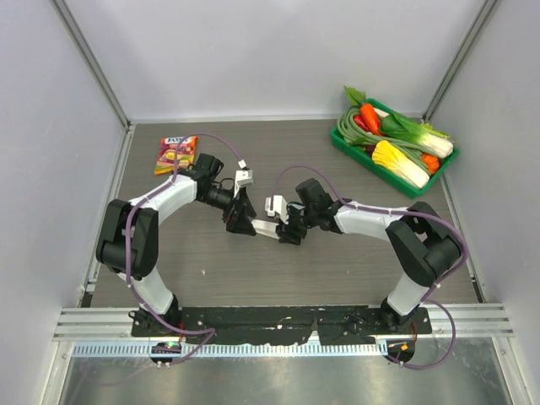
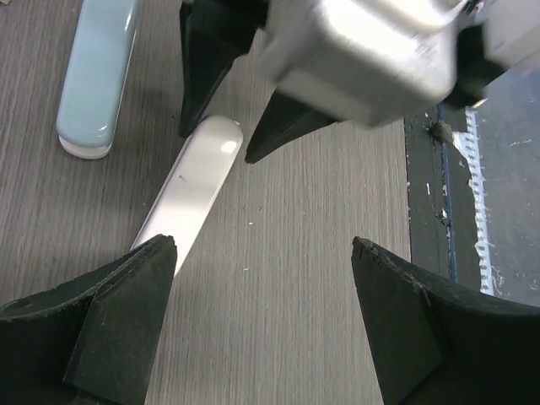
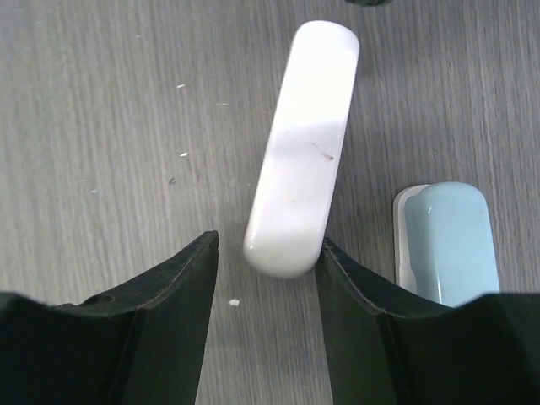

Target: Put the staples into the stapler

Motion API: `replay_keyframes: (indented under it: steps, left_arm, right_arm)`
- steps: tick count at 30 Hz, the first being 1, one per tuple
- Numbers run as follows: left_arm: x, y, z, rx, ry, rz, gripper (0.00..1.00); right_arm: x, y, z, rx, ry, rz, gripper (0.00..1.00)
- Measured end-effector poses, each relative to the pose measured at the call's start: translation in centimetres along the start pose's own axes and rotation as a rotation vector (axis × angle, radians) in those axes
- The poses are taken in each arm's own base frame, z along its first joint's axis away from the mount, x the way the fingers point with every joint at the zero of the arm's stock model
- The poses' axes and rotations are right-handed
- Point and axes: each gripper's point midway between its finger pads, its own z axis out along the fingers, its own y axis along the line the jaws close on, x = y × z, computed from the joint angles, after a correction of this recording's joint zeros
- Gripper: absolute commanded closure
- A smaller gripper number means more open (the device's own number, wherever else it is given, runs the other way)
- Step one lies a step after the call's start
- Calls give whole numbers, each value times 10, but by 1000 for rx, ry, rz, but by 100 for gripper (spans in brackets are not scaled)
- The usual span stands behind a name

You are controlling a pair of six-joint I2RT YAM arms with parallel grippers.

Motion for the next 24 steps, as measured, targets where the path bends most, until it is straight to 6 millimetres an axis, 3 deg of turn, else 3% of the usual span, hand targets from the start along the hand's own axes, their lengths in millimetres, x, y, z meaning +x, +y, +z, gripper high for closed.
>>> replay_keyframes:
  steps: [10, 14, 19, 24]
  left_arm:
    - [0, 1, -2, -6, 4, -11, 10]
    - [2, 4, -4, -29, 22, -8, 2]
    - [2, 9, -13, -127, 49, -28, 0]
    - [-9, 22, -38, -287, 42, -76, 0]
  right_arm:
    - [-22, -2, -44, -47, -66, -36, 44]
    - [-30, -9, -65, -2, -63, -34, 43]
    - [-45, -21, -108, 142, -72, -15, 25]
    - [-54, -30, -153, 341, -88, -15, 24]
